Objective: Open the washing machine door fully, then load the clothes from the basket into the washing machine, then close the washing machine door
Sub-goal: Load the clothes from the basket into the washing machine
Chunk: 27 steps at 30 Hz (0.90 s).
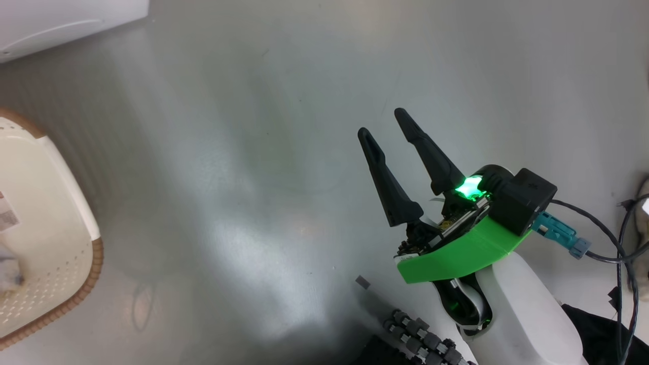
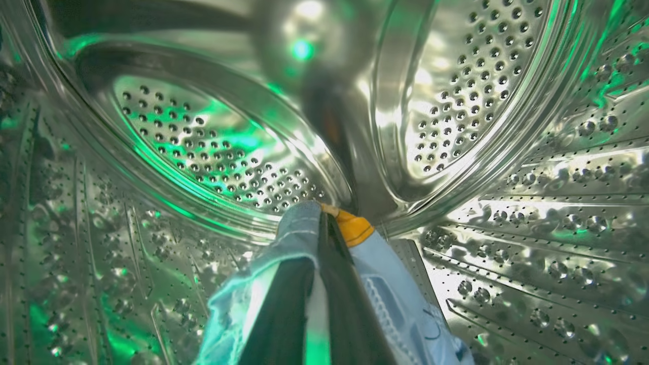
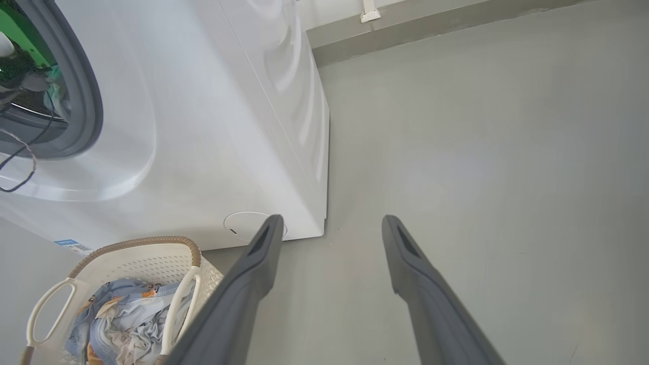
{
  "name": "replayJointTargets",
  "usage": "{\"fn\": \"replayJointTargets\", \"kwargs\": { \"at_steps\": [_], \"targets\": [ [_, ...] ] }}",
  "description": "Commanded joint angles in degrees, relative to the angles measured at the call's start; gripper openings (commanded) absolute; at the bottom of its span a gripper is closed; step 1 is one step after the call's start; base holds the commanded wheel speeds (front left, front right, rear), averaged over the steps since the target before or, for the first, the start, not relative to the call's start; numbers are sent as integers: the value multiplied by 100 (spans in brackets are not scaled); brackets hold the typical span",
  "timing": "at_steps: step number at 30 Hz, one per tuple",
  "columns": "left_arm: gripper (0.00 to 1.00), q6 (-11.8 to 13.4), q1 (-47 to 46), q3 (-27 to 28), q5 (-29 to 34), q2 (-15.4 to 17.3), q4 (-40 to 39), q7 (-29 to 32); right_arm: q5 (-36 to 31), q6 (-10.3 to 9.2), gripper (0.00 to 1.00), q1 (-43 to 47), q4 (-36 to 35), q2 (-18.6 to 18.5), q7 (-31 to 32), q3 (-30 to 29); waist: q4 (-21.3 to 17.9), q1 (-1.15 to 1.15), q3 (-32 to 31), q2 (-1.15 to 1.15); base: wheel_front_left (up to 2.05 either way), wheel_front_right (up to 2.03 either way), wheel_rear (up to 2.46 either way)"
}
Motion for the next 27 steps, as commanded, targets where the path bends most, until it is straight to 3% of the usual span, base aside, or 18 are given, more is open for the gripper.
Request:
{"fn": "replayJointTargets", "kwargs": {
  "at_steps": [1, 5, 6, 7, 8, 18, 27],
  "targets": [
    [0, -59, 44, 37, -93, 173, -68, -2, -27, 9, 100, 122, -118, 6, -69, 84, 36, 0, 5, 0, 0, 0, 0],
    [0, -183, 54, 13, -242, 42, 129, 165, -81, 9, 100, 111, -76, 6, -69, 68, 119, 0, -21, 0, 0, 0, 0],
    [35, -203, 57, -4, -259, 13, 165, 201, -91, 9, 100, 108, -65, 6, -69, 66, 141, 0, -38, 0, 0, 0, 0],
    [92, -219, 58, -18, -278, -13, 201, 233, -99, 9, 100, 103, -57, 6, -69, 67, 159, 0, -53, 0, 0, 0, 0],
    [100, -257, 66, -39, -298, -40, 240, 274, -103, 9, 100, 99, -52, 6, -69, 64, 180, 0, -73, 0, 0, 0, 0],
    [100, -369, 236, -242, -354, -281, 384, 258, -245, 9, 100, 142, 41, 6, -69, -69, 440, 0, -380, 0, 0, 0, 0],
    [100, -133, 1283, -134, -680, -474, 134, -67, -428, 9, 100, 285, 140, 6, -69, -233, 713, 0, -861, 0, 0, 0, 0]
  ]
}}
